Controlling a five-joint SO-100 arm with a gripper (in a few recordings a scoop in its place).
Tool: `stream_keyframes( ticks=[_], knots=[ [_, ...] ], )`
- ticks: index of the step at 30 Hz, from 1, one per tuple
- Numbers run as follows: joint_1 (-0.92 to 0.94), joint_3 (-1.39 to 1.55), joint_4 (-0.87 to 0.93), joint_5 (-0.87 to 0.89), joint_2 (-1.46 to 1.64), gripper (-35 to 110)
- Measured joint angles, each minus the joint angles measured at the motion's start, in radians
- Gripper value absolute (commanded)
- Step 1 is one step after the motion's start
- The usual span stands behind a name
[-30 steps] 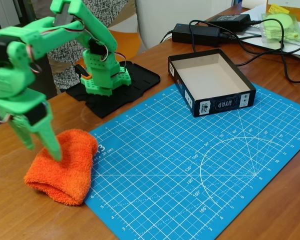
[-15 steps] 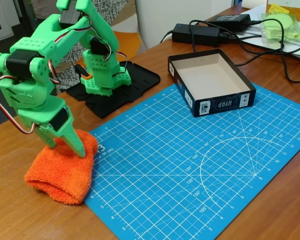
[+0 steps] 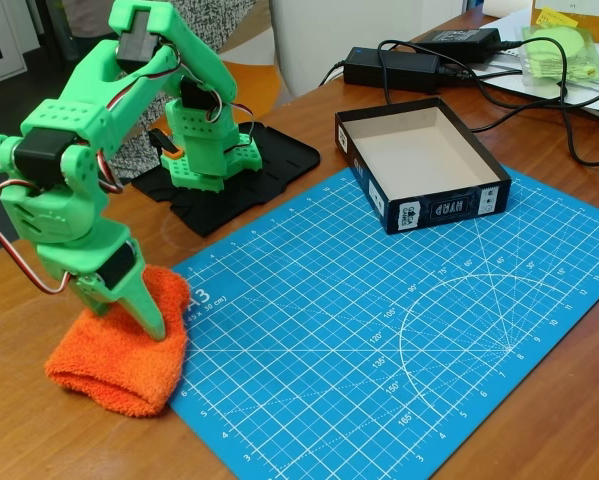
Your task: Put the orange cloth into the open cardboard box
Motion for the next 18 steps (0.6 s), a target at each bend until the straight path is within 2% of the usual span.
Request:
stream_keyframes(
  ticks=[4, 7, 11, 12, 18],
  knots=[
    [-0.018, -0.083, -0.008, 0.078, -0.069, 33],
    [-0.021, -0.224, 0.077, 0.083, -0.155, 29],
    [-0.021, -0.302, 0.106, 0.081, -0.201, 2],
    [-0.021, -0.314, 0.107, 0.087, -0.206, 0],
    [-0.026, -0.316, 0.101, 0.110, -0.202, 0]
  ],
)
